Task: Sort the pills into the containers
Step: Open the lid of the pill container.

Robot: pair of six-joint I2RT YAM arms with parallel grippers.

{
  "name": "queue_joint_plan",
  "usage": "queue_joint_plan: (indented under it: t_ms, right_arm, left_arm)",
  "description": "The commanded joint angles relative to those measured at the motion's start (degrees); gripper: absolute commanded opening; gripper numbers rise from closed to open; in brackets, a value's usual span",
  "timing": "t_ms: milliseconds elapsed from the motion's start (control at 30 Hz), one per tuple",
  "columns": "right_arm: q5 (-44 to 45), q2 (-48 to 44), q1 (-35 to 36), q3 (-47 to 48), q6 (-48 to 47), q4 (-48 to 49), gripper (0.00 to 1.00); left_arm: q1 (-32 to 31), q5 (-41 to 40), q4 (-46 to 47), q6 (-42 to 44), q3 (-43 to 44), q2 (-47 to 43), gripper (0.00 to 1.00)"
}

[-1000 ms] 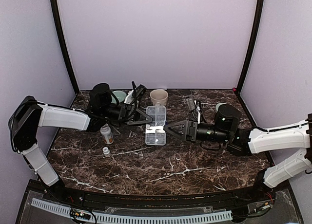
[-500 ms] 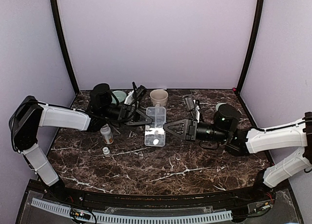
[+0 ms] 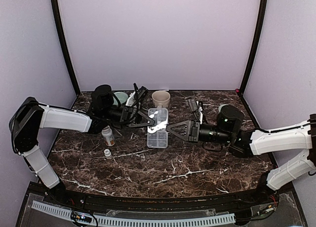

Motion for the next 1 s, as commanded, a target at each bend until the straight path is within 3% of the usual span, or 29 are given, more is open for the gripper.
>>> queue_joint_plan:
  t_ms: [0,233,967]
  right_arm:
    - [3.4,-2.1,0.1,1.2,-3.6,-3.8,0.00]
    - [7.0,-3.2,0.1,1.5,-5.5,-8.6,0.00]
    - [11.7,-5.7,0.3,0.7,-5.9,-12.8,0.00]
  left_arm:
    - [0.3,-2.0,-4.9,4.0,0.8,-1.6,0.00]
    - [0.3,-4.5,-10.4,8.0,1.3,-2.3,0.00]
    - [0.3,-7.3,-11.4,8.3,1.6,-0.8,0.00]
